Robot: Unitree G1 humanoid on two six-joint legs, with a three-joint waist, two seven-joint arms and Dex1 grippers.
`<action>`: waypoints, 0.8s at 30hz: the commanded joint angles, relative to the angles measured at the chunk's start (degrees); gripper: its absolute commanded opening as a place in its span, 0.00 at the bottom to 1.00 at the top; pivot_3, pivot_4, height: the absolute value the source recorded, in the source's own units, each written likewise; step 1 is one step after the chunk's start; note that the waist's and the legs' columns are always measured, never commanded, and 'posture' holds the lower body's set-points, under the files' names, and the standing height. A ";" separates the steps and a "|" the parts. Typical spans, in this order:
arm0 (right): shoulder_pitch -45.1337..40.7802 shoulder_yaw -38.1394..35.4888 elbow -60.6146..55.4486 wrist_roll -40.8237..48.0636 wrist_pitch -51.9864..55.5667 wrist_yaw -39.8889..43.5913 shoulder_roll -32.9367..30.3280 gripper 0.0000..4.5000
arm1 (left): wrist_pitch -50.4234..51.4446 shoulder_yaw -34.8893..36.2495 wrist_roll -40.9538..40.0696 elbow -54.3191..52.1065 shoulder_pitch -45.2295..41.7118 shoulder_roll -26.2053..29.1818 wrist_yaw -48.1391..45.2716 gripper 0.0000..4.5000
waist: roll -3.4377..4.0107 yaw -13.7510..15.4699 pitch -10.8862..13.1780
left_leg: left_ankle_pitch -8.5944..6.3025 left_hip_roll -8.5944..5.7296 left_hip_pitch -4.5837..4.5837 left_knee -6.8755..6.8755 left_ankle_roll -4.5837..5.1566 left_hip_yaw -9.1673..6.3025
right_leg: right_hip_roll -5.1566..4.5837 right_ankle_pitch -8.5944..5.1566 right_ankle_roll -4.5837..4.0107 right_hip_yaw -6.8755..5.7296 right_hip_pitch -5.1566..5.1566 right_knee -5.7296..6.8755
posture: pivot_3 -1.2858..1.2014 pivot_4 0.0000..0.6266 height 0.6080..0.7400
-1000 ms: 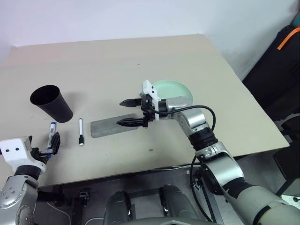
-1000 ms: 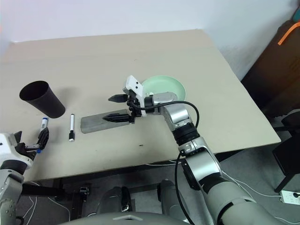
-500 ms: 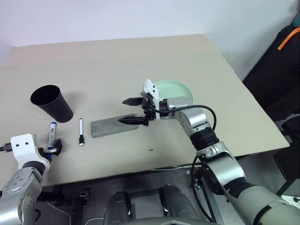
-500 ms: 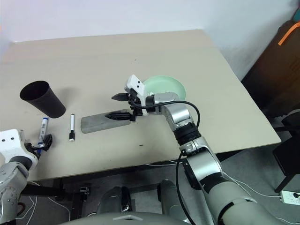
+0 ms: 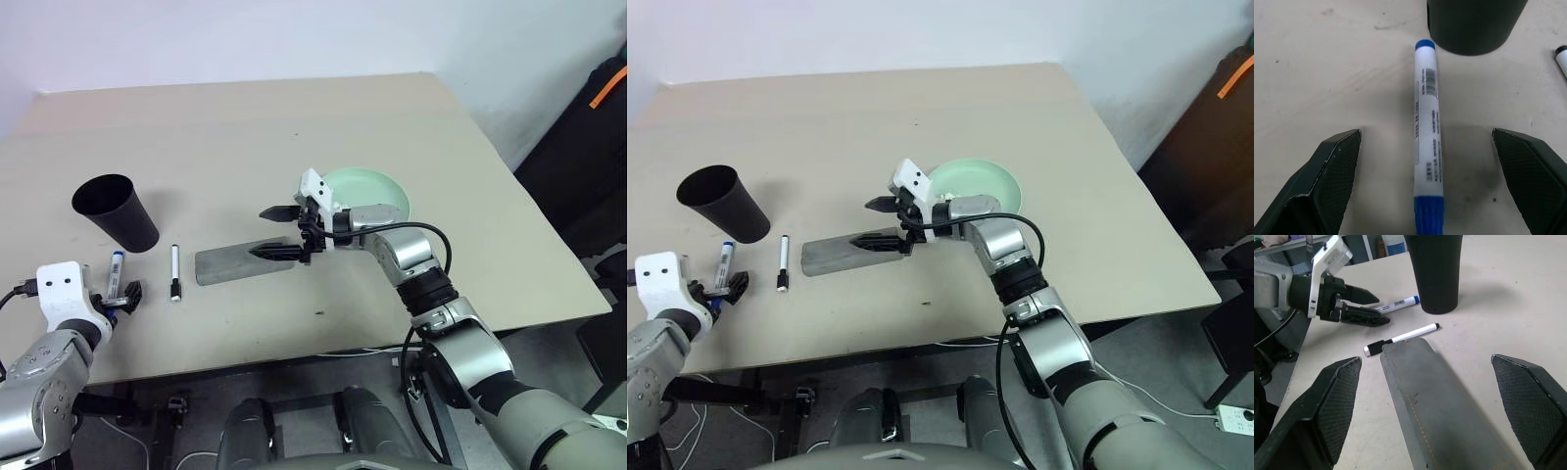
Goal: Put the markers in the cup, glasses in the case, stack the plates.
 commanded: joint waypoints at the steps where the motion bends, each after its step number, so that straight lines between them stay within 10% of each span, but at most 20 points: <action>1: -0.43 -0.07 -0.81 0.24 -0.37 -0.49 -0.04 0.99 | 3.95 1.13 1.21 -1.56 -1.29 1.08 2.01 1.00 | 0.00 -0.02 0.00 | 0.00 0.00 0.00 0.00 0.00 -0.01 | 0.01 0.00 0.00 0.00 0.00 0.00 | 0.52 0.24 0.89; 15: -0.69 0.08 0.64 -0.05 -0.87 -1.95 0.00 1.00 | 6.53 2.53 3.84 -0.46 -1.33 0.13 3.58 0.07 | 0.00 -0.25 0.00 | 0.00 0.01 0.06 -0.04 0.00 -0.01 | 0.02 0.00 0.00 0.01 0.00 0.01 | 0.52 0.24 0.89; 24: -0.43 -0.40 1.04 -0.01 -1.74 -2.34 -0.07 1.00 | -2.84 4.46 10.26 0.70 -2.70 -0.58 8.58 0.07 | -0.01 -0.20 0.00 | 0.00 0.01 0.07 -0.07 0.00 -0.01 | 0.02 0.00 0.00 0.01 0.00 0.01 | 0.52 0.24 0.89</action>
